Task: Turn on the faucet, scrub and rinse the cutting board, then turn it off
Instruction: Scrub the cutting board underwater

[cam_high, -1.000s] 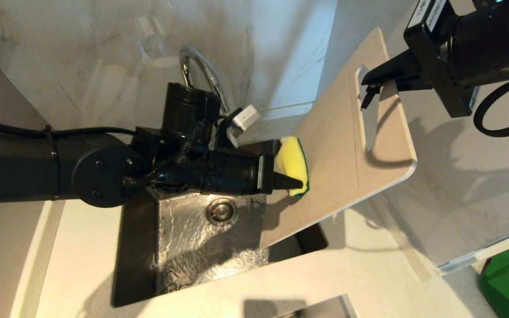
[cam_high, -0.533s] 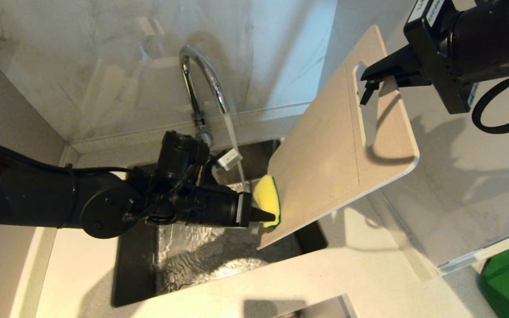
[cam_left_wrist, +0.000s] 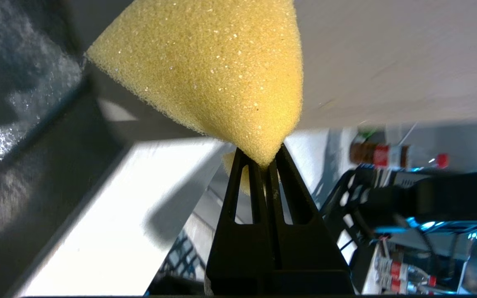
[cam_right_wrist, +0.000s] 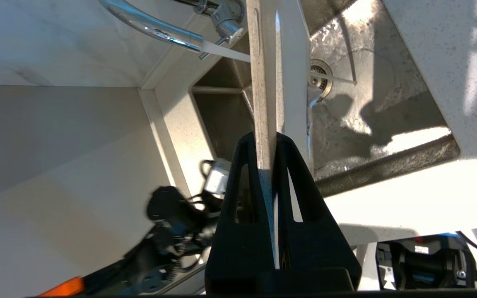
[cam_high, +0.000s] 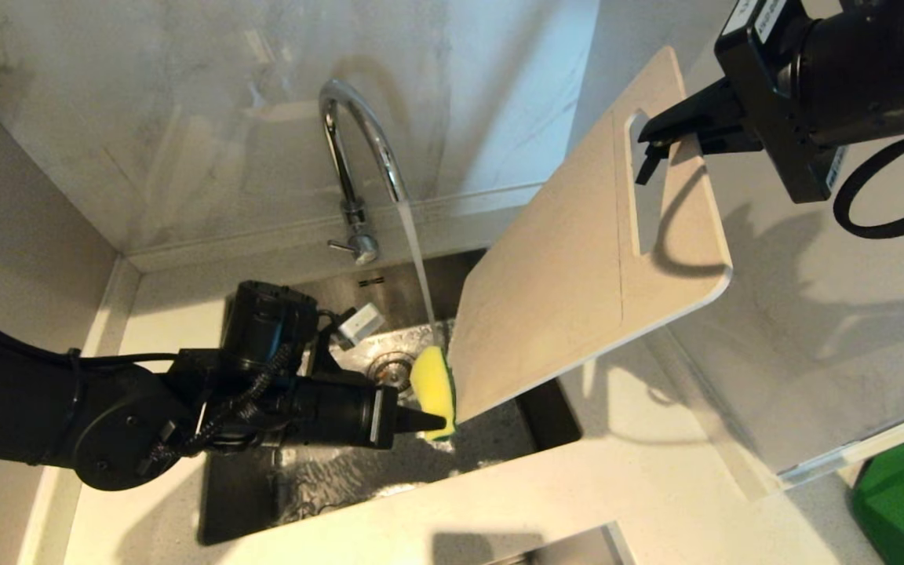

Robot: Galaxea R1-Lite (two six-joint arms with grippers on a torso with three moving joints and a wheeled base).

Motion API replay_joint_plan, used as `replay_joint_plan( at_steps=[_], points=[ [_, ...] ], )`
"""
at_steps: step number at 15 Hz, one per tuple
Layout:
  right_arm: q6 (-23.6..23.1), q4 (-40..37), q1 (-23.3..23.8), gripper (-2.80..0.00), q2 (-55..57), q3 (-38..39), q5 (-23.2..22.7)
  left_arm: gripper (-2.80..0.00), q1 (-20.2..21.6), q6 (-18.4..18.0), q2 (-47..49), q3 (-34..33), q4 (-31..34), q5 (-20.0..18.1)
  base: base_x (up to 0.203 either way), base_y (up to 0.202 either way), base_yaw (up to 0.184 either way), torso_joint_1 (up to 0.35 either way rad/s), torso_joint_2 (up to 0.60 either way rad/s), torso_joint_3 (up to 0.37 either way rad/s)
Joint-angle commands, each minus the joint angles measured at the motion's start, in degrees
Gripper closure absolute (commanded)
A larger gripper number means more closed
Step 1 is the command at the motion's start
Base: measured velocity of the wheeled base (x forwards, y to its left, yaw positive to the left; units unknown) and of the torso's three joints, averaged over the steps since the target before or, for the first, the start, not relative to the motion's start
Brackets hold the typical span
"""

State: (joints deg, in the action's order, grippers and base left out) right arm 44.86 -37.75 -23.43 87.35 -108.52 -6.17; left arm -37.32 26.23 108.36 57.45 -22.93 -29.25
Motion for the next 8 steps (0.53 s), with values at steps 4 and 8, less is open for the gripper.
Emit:
replay_joint_plan(
  at_steps=[4, 8],
  points=[
    [0.2, -0.6, 0.0, 0.00, -0.2, 0.3, -0.1, 0.00, -2.1, 0.2, -2.9, 24.9, 17.0, -0.5, 0.000, 0.000, 0.000, 0.000, 0.00, 0.000],
    [0.1, -0.8, -0.1, 0.00, -0.8, 0.3, -0.1, 0.00, -2.9, 0.2, 7.0, 42.9, 23.2, -0.6, 0.000, 0.000, 0.000, 0.000, 0.00, 0.000]
  ],
)
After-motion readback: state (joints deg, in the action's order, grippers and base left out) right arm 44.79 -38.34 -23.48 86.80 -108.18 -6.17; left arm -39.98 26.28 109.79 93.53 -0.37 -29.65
